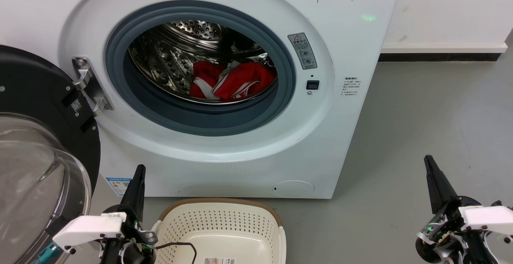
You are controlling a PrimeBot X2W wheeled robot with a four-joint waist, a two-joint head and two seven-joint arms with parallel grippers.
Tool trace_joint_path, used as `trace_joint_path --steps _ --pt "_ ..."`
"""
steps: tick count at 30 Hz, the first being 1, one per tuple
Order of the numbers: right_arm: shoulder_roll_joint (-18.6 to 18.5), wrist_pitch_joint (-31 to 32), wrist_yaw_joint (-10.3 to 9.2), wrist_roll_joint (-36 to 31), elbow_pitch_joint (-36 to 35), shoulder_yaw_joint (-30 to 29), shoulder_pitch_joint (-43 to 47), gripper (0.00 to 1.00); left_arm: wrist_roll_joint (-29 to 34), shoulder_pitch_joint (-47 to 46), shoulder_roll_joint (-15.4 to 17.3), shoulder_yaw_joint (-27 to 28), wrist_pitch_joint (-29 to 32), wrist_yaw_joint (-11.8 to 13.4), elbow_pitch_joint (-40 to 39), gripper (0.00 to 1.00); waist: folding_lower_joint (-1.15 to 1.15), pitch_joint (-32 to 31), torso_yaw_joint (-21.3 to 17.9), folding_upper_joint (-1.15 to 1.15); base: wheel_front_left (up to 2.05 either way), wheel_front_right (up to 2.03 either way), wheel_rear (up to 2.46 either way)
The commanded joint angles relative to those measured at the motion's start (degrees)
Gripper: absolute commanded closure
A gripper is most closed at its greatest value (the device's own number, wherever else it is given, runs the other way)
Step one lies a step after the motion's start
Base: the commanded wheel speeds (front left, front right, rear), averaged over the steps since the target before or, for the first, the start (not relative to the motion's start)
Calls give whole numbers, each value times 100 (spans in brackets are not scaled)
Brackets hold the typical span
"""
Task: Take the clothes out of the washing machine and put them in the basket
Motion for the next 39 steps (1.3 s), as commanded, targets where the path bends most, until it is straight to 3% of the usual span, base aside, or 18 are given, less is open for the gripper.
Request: trace_joint_path --steps 1,22,23,32,39 --pt "20 9 0 -32 9 -4 -71 100 6 -35 -14 14 12 -16 3 100 0 0 0 0 0 0 0" --pt "20 7 0 -29 9 -1 -70 100 5 -35 -15 13 11 -16 3 100 0 0 0 0 0 0 0" --pt "20 7 0 -29 9 -1 -70 0 5 -35 -15 13 11 -16 2 0 0 0 0 0 0 0 0" --pt "4 -151 0 -85 111 39 137 0 163 140 -11 -32 -154 1 0 0 0 3 -1 0 0 0 0" --pt "5 -349 0 -894 -107 4 199 0 911 183 -10 -12 -351 69 -229 0 0 13 -6 0 0 0 0"
